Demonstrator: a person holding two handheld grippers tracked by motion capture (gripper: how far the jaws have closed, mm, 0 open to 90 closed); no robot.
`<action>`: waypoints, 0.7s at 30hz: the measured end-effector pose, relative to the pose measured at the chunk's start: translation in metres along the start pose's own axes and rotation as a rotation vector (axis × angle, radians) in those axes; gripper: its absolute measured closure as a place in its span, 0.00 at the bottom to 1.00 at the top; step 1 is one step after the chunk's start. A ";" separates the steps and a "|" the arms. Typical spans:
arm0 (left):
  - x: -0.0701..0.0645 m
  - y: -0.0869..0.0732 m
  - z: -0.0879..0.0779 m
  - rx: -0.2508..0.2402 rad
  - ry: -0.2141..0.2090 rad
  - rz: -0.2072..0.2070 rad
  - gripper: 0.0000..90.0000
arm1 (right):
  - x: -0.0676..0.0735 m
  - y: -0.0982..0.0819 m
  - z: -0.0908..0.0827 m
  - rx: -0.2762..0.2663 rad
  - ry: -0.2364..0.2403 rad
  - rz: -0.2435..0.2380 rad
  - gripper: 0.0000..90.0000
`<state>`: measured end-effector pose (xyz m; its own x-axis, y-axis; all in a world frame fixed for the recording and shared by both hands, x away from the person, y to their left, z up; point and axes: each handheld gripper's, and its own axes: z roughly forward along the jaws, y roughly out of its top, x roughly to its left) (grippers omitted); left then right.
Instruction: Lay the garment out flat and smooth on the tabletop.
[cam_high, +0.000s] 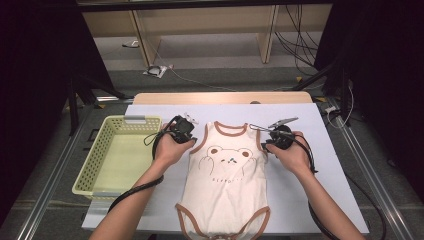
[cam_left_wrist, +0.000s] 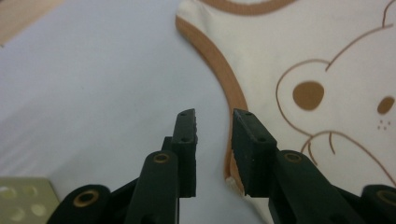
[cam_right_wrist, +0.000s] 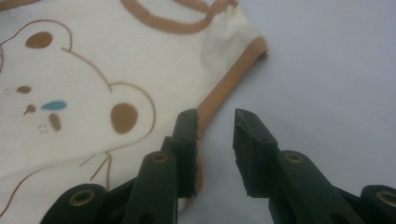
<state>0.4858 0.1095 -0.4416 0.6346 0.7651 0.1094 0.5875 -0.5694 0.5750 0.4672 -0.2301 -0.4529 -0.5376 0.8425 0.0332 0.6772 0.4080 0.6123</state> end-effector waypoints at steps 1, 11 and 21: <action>0.000 -0.003 0.001 0.009 -0.015 -0.004 0.77 | 0.000 -0.004 0.000 0.014 0.009 0.009 0.78; -0.003 -0.007 0.014 0.039 -0.039 -0.015 0.76 | 0.005 -0.016 0.009 0.105 0.045 0.043 0.99; 0.003 0.012 0.023 0.007 -0.028 -0.058 0.72 | 0.002 0.006 -0.002 0.123 -0.108 0.027 0.89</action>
<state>0.5069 0.0981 -0.4532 0.6130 0.7882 0.0538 0.6270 -0.5268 0.5740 0.4696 -0.2270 -0.4473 -0.4656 0.8841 -0.0406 0.7507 0.4188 0.5109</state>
